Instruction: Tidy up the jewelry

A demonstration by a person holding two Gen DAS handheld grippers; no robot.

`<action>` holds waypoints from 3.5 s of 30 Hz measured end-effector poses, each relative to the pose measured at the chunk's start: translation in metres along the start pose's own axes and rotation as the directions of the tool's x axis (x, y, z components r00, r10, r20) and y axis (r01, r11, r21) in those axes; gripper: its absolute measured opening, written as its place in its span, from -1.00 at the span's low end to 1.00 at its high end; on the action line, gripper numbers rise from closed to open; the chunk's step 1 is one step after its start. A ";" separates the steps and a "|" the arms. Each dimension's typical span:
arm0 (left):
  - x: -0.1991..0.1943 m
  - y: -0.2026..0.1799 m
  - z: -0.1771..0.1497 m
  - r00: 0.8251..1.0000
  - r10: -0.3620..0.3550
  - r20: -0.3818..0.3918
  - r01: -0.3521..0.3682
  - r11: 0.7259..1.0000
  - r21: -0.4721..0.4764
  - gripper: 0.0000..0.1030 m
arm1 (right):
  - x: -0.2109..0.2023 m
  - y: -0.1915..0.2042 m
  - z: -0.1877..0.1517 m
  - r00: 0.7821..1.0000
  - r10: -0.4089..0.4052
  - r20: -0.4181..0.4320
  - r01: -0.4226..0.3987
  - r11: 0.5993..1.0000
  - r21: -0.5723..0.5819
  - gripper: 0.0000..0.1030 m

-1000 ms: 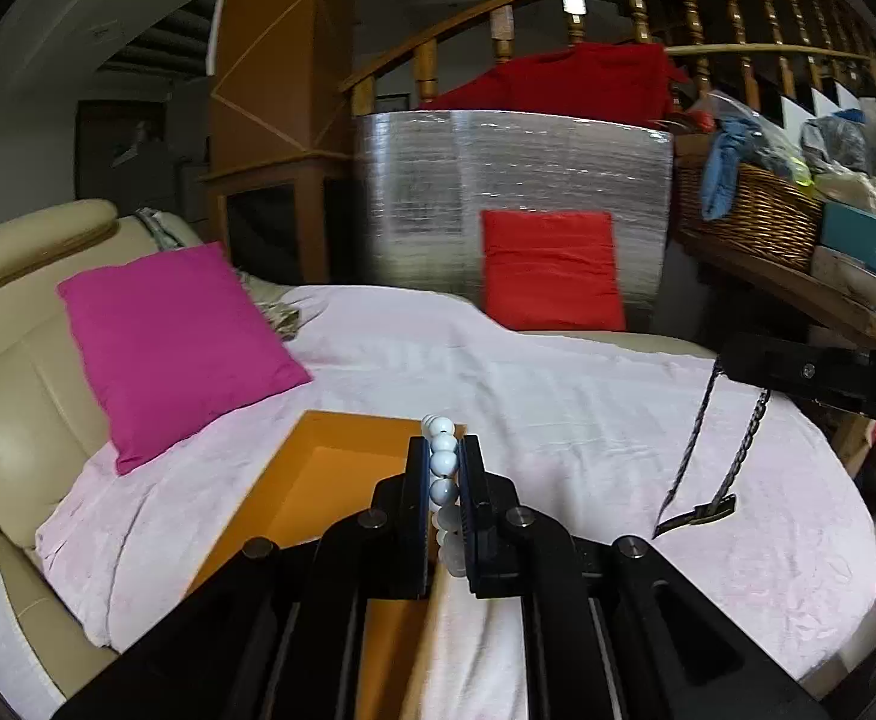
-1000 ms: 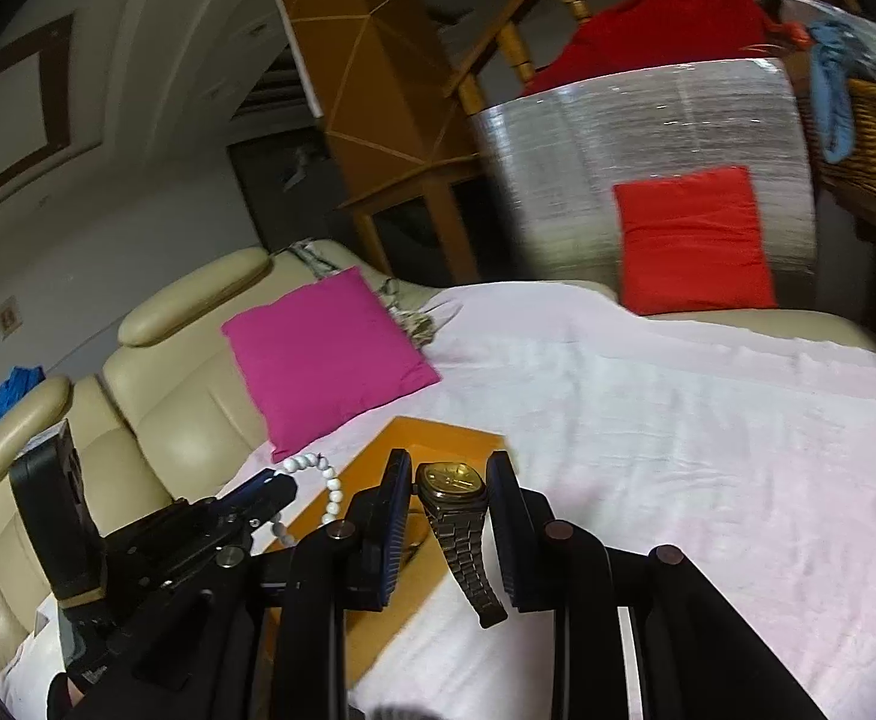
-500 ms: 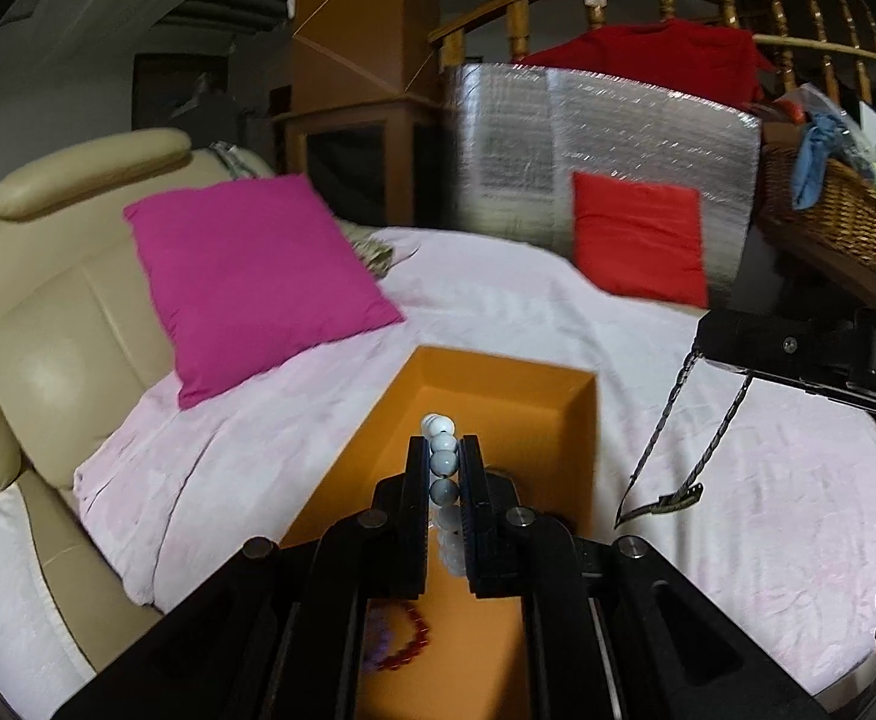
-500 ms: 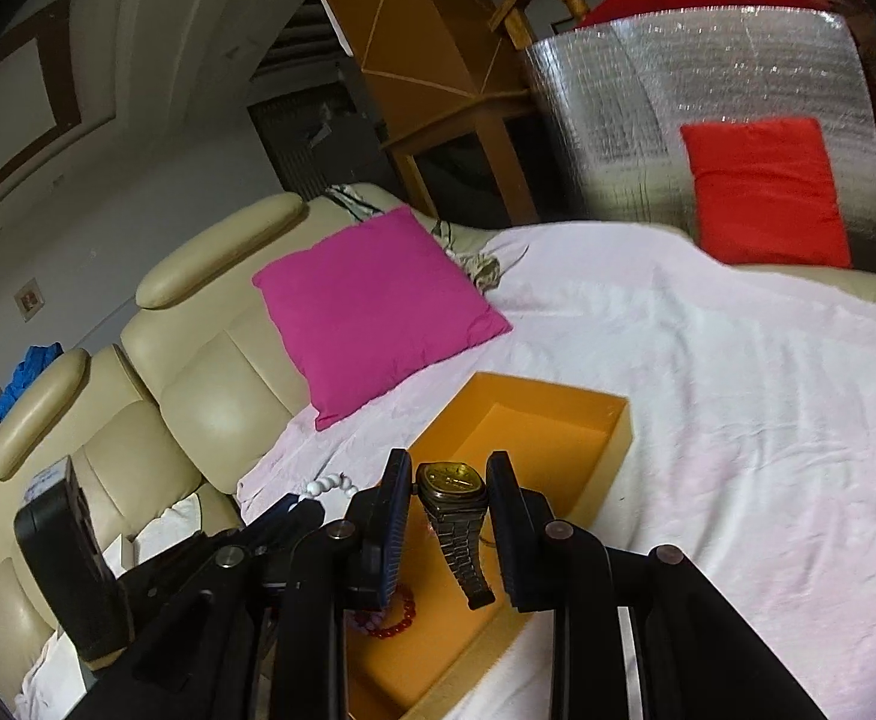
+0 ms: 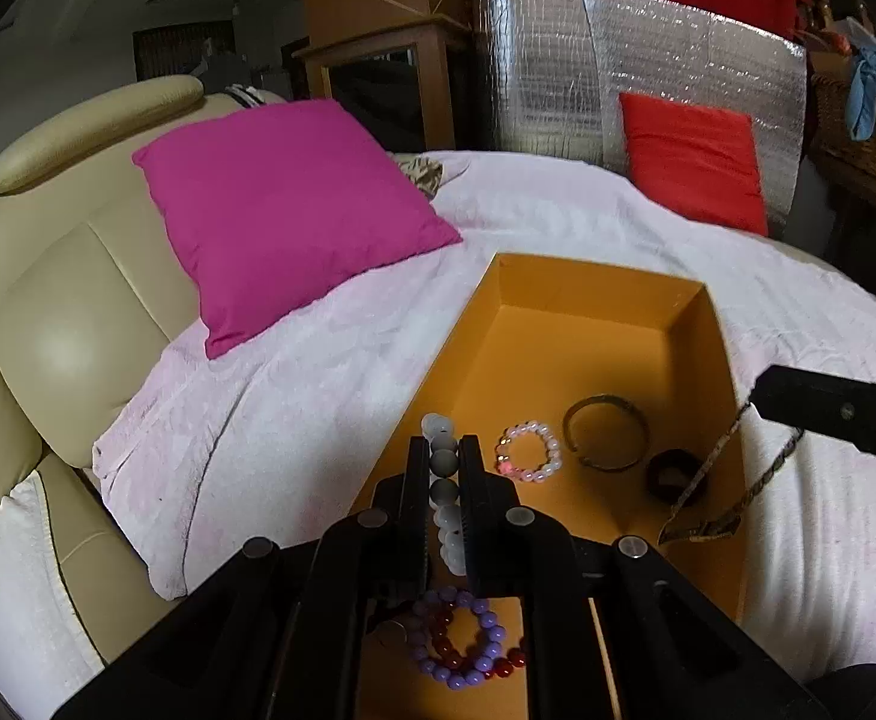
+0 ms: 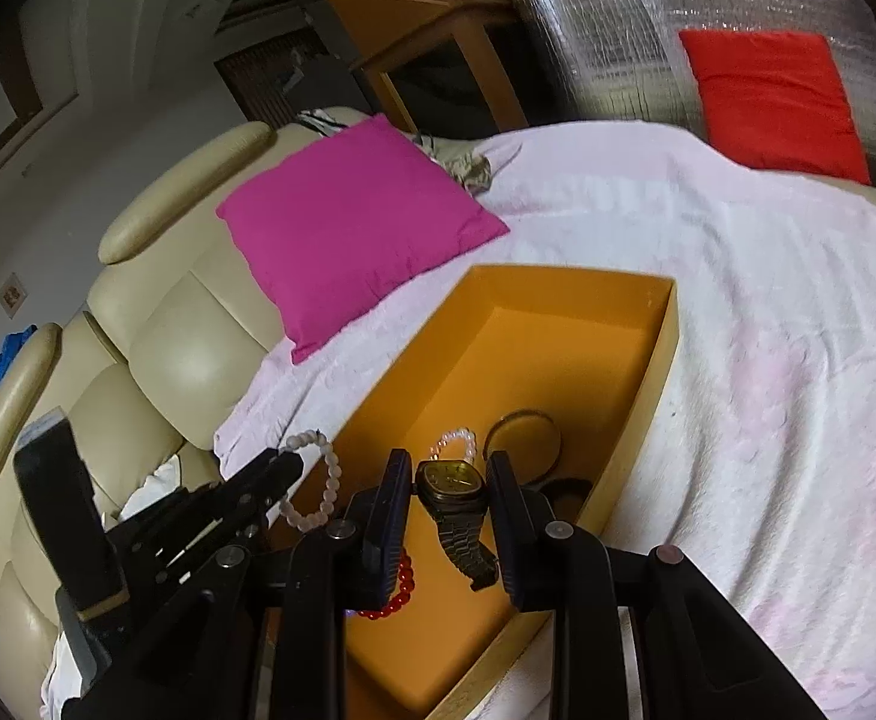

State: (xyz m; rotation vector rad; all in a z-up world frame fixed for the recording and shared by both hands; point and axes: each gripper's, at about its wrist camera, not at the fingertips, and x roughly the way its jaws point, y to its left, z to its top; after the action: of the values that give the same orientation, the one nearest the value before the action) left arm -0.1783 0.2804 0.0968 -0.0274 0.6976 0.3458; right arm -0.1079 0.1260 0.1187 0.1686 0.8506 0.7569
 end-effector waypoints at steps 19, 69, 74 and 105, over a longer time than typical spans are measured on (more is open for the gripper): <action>0.053 -0.009 -0.005 0.996 0.029 -0.086 -0.025 0.998 0.052 -0.81 | 0.029 -0.024 -0.026 0.999 -0.002 0.044 -0.004 0.992 0.129 -0.46; -0.103 -0.002 -0.003 0.967 0.233 0.105 -0.235 0.972 0.011 0.54 | -0.074 0.017 -0.050 0.982 -0.160 0.096 0.165 0.985 -0.045 0.15; -0.160 -0.011 -0.001 0.962 0.247 0.118 -0.248 0.969 -0.005 0.54 | -0.140 0.037 -0.054 0.971 -0.190 0.147 0.206 0.973 -0.101 0.23; -0.264 -0.029 0.000 0.952 0.222 0.211 -0.223 0.975 -0.021 0.63 | -0.228 0.073 -0.080 0.952 -0.251 0.176 0.275 0.953 -0.131 0.37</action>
State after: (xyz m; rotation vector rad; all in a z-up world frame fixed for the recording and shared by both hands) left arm -0.3570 0.1734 0.2611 0.0911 0.4892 0.5562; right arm -0.3015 0.0157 0.2378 -0.0240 0.6455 0.5468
